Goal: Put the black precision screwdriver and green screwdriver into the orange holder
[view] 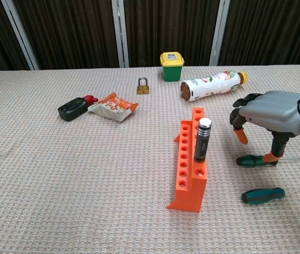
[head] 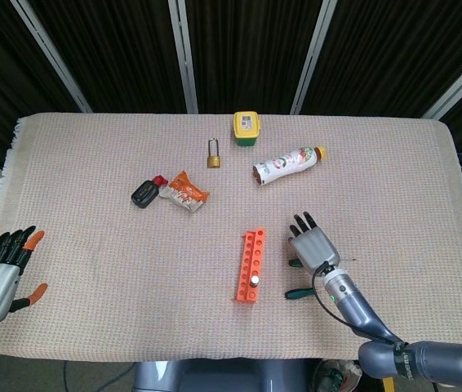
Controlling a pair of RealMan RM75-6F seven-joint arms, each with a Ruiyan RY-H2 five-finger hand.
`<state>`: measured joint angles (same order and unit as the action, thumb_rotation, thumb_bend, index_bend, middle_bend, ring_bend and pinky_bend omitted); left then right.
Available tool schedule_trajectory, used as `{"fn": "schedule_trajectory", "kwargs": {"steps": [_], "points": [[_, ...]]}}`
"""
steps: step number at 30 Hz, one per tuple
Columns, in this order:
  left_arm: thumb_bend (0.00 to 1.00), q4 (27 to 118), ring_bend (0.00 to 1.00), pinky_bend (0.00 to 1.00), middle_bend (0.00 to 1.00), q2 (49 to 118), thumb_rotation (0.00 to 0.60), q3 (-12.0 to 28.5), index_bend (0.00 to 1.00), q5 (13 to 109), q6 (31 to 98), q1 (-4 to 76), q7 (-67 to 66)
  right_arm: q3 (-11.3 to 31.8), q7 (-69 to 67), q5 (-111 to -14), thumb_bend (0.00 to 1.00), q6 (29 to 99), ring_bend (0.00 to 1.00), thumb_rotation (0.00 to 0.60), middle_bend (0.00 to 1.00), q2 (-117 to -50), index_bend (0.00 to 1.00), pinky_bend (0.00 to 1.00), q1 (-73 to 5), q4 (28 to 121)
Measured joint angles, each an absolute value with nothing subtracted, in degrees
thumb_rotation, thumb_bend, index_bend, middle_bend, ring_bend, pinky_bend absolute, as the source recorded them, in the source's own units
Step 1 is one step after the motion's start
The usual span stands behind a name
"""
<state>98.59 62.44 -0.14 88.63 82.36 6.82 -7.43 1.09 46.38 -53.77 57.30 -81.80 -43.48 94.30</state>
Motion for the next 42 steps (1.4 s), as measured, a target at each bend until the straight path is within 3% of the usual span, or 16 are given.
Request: {"fn": "schedule_trajectory", "kwargs": {"steps": [36,42], "points": [[0.26,99.30,0.00,0.00,0.00,61.83,0.600,-0.35,0.00,88.36,81.93,6.89,-8.07,0.11,45.14,-50.97,0.13,55.50,0.00,0.600,0.19,-86.13,0.55,0.00,-43.78,87.10],[0.25,99.25,0.00,0.00,0.00,61.57,0.600,-0.53,0.00,88.37,81.72,6.89,-7.75,0.08,44.97,-51.33,0.23,55.50,0.00,0.600,0.19,-86.39,0.56,0.00,-43.75,86.80]]}}
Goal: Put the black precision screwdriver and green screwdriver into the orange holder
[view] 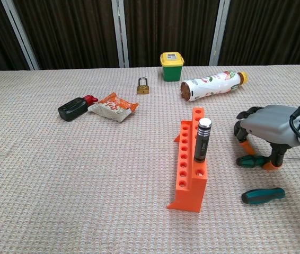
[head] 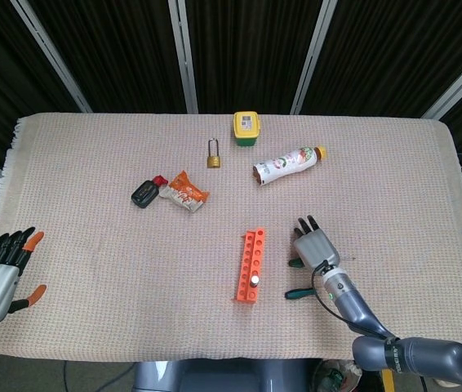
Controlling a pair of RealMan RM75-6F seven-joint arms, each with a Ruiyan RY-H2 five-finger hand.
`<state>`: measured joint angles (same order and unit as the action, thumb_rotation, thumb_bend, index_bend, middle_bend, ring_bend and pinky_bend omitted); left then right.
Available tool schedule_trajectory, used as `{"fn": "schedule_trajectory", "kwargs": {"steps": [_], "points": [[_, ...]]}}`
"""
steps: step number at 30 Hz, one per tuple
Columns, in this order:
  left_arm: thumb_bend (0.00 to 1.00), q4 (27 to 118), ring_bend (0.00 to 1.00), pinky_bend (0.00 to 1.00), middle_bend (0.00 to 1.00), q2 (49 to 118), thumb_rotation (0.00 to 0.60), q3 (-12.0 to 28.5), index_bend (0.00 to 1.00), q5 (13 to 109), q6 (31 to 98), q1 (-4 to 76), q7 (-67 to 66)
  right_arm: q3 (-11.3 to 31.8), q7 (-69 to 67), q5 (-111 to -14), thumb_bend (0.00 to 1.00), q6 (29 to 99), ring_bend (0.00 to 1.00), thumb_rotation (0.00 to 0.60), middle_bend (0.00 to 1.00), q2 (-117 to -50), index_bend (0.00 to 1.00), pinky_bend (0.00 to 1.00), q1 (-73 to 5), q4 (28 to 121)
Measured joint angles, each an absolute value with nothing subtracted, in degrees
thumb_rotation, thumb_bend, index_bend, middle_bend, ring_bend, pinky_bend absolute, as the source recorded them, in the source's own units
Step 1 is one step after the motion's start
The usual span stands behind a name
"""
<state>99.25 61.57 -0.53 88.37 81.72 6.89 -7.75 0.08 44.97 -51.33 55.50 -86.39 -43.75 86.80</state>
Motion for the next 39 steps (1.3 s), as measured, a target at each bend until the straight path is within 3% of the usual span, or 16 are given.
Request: {"fn": "schedule_trajectory", "kwargs": {"steps": [12,21,39], "points": [[0.25,99.03,0.00,0.00,0.00,61.61,0.600,-0.59,0.00,88.30,81.51,6.94,-7.39,0.21,45.05,-51.05,0.39,55.14,0.00,0.600,0.21,-86.33,0.58,0.00,-43.99,86.83],[0.25,99.08,0.00,0.00,0.00,61.51,0.600,-0.62,0.00,88.35,81.83,6.74,-7.22,2.16,39.05,-52.32,0.41,55.05,0.00,0.600,0.22,-84.07,0.61,0.00,-43.34,89.69],[0.25,100.38,0.00,0.00,0.00,60.69,0.600,-1.09,0.00,89.71,83.14,6.08,-7.51,16.35,-16.45,-59.20,0.43,36.62,0.00,0.600,0.23,-68.85,0.63,0.00,-37.47,98.88]]}}
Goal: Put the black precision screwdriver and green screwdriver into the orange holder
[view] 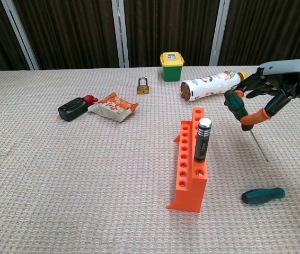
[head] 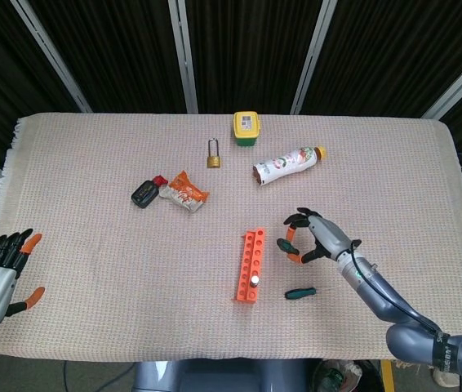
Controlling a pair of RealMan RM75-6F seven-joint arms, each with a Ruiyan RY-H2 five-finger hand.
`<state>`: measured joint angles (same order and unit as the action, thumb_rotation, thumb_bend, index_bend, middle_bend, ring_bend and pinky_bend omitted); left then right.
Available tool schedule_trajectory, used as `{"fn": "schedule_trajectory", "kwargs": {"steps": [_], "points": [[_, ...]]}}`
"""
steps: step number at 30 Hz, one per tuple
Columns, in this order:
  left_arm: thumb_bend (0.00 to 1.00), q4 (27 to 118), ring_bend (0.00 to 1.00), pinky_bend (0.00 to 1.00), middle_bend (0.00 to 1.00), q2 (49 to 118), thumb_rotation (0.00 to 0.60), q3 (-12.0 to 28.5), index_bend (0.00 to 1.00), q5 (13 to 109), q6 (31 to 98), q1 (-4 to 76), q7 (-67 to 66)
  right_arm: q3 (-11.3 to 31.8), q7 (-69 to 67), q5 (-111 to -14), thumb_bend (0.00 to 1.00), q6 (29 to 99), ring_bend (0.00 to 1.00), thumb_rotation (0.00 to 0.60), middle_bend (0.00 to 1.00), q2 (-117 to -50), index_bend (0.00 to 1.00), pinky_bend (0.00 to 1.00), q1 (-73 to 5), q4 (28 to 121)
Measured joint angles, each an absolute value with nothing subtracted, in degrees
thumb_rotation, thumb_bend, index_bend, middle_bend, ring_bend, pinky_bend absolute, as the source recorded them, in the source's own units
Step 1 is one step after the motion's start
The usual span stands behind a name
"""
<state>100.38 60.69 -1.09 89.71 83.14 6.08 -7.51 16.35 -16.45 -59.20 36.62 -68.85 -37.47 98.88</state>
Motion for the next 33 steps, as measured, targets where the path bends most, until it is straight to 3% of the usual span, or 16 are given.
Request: {"fn": "schedule_trajectory", "kwargs": {"steps": [9,18,24,33], "points": [[0.26,101.26,0.00,0.00,0.00,60.20,0.600,-1.21,0.00,89.98,83.19,5.97,-7.99,23.22,-50.77,-74.27,0.44,32.55,0.00,0.600,0.23,-65.69,0.64,0.00,-33.23,100.61],[0.25,101.42,0.00,0.00,0.00,60.16,0.600,-1.22,0.00,89.96,82.93,6.05,-8.18,22.77,-78.27,-92.56,0.45,38.06,0.00,0.600,0.24,-64.23,0.64,0.00,-33.04,97.92],[0.25,101.58,0.00,0.00,0.00,60.06,0.600,-1.29,0.00,89.91,82.54,6.15,-8.30,19.19,-84.55,-95.13,0.45,43.99,0.00,0.600,0.24,-64.96,0.64,0.00,-36.26,94.25],[0.26,101.44,0.00,0.00,0.00,59.96,0.600,-1.24,0.00,89.46,82.51,6.01,-8.17,16.38,-80.37,-91.78,0.45,45.06,0.00,0.600,0.24,-68.38,0.64,0.00,-39.51,92.30]]}}
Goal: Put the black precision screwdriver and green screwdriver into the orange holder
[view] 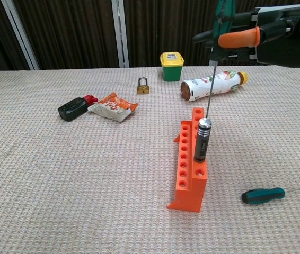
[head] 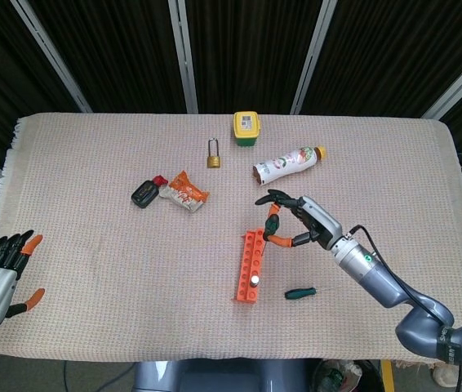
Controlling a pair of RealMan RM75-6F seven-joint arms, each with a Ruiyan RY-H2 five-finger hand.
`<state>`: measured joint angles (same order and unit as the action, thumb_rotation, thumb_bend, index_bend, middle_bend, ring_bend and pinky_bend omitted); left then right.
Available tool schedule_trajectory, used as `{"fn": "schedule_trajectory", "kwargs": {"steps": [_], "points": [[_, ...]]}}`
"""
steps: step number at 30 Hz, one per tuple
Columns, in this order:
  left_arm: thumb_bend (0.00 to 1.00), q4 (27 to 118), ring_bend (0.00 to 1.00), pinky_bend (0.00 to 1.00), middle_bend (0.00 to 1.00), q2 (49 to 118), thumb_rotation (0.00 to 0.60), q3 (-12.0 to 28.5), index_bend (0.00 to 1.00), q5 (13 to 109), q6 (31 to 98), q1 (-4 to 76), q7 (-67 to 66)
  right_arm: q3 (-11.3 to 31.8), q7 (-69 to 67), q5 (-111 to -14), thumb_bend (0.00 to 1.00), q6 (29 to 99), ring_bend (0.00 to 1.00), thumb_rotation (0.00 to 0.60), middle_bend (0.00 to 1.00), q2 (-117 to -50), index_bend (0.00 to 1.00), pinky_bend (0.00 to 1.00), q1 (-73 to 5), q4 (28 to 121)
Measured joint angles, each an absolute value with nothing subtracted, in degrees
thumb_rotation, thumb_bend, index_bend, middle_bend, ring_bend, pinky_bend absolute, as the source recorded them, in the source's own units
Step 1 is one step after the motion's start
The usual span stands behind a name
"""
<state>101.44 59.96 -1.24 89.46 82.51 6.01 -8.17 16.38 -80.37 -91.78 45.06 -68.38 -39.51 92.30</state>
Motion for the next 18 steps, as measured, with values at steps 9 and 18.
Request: {"fn": "schedule_trajectory", "kwargs": {"steps": [9,18], "points": [[0.25,101.27,0.00,0.00,0.00,59.95,0.600,-1.16,0.00,89.24,82.47,5.97,-8.01,14.93,-72.95,-87.22,0.45,45.39,0.00,0.600,0.24,-71.79,0.64,0.00,-41.36,90.01],[0.25,101.17,0.00,0.00,0.00,59.98,0.600,-1.12,0.00,89.26,82.50,5.95,-7.86,14.05,-69.85,-84.70,0.45,45.84,0.00,0.600,0.24,-72.36,0.64,0.00,-42.26,90.29]]}}
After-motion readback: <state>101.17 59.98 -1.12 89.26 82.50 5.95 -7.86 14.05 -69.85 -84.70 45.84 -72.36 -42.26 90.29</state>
